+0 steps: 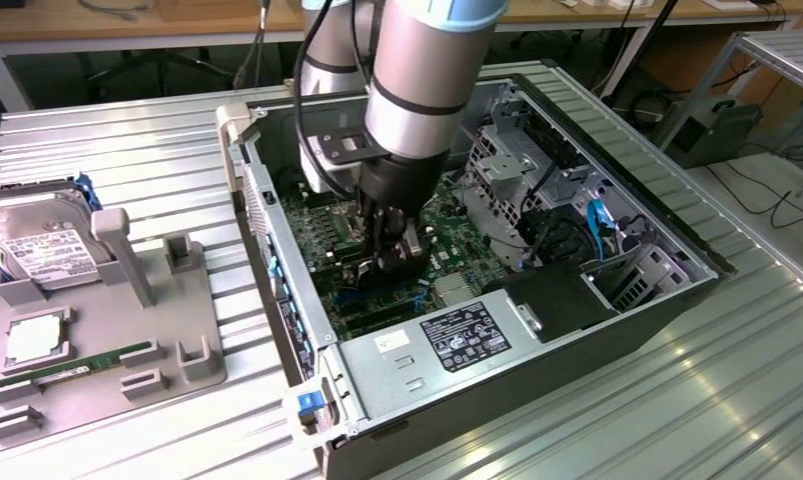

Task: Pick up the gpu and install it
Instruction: 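Insert the gpu into the slot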

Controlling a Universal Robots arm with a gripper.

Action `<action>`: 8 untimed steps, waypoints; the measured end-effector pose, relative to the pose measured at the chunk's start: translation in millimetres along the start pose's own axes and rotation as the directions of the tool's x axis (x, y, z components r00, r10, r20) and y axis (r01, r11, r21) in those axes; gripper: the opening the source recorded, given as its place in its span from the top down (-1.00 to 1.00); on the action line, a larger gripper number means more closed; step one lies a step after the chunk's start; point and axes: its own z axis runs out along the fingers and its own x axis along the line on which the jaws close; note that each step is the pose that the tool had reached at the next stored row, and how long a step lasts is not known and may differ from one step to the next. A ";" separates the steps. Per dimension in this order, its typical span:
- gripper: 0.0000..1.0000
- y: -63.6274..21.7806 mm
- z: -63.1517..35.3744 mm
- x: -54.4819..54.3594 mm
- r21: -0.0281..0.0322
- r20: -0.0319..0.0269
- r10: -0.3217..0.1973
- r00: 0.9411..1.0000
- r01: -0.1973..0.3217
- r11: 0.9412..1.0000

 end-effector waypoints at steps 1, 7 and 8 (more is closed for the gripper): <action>0.33 0.2 -4.6 -0.3 0.000 0.000 0.000 1.000 0.000 1.000; 0.49 1.1 -20.7 -9.6 0.000 0.000 0.000 1.000 0.000 1.000; 0.62 1.6 -20.5 -10.7 0.000 0.000 0.000 1.000 0.000 1.000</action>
